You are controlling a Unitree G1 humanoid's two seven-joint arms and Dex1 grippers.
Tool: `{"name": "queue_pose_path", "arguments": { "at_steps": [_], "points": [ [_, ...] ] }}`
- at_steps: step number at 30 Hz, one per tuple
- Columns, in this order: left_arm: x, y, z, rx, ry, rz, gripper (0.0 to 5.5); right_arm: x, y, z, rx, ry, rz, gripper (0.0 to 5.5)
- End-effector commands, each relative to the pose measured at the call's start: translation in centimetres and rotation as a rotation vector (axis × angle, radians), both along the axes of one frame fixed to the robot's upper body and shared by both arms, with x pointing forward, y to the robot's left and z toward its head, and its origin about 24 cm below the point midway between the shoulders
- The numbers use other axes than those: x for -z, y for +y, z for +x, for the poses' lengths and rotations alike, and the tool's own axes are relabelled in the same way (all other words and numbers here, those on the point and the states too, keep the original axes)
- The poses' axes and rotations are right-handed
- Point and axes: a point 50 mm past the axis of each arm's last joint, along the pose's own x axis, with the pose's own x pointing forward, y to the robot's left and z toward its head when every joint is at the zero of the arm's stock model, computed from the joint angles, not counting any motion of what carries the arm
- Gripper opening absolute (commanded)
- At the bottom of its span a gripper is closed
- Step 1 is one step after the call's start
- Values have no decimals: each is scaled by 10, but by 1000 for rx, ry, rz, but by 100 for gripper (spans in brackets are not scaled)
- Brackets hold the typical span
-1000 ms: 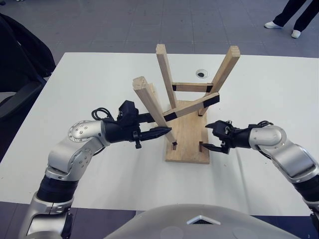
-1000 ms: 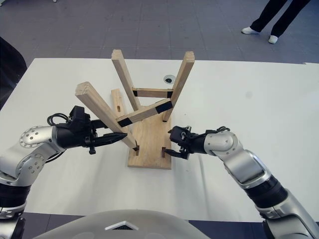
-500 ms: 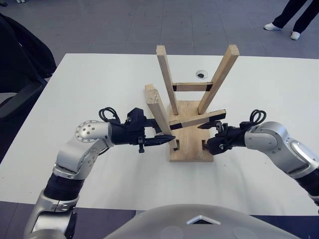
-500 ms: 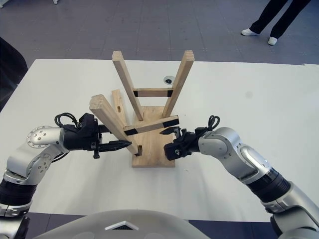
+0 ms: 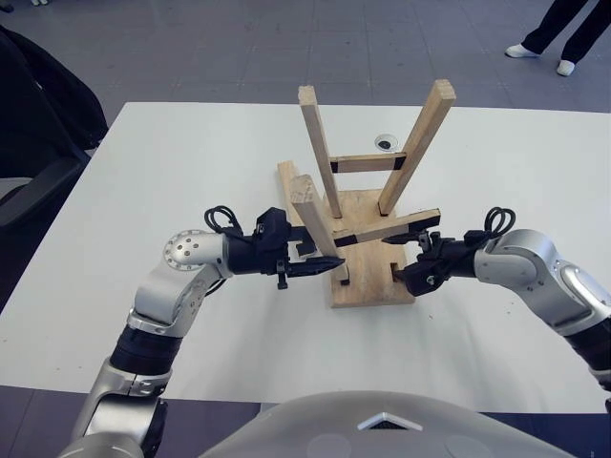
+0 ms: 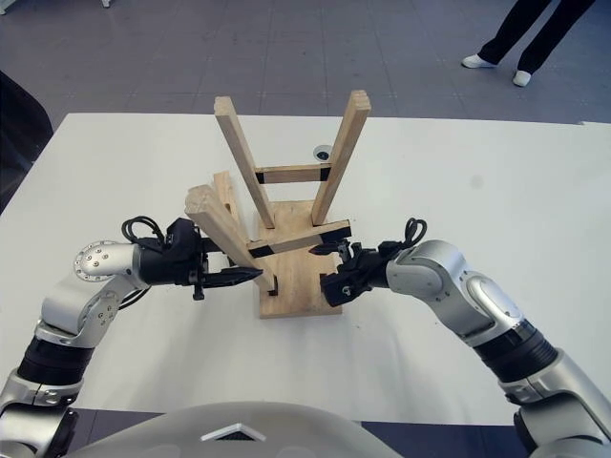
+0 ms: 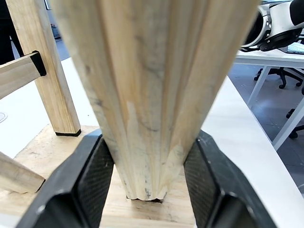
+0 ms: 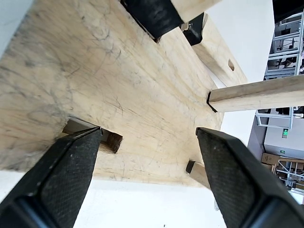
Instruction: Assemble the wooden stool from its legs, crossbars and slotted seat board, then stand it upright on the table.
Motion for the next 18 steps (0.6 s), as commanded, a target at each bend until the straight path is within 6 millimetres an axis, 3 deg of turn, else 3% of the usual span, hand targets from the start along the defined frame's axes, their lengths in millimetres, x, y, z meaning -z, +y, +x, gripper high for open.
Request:
{"name": "queue_pose_path", "arguments": {
  "at_steps": [1,7,14,18],
  "points": [
    [3,3,1,6,-1,26,206,16,-8,-5,32,67,-72,365],
    [25,4,1,63,55,129,206,17,-7,-10,35,80,-60,365],
    [34,7,2,152,112,318,206,17,-7,-11,57,82,-43,365],
    [46,10,-3,0,28,505,206,19,-7,-19,87,108,-22,365]
  ]
}}
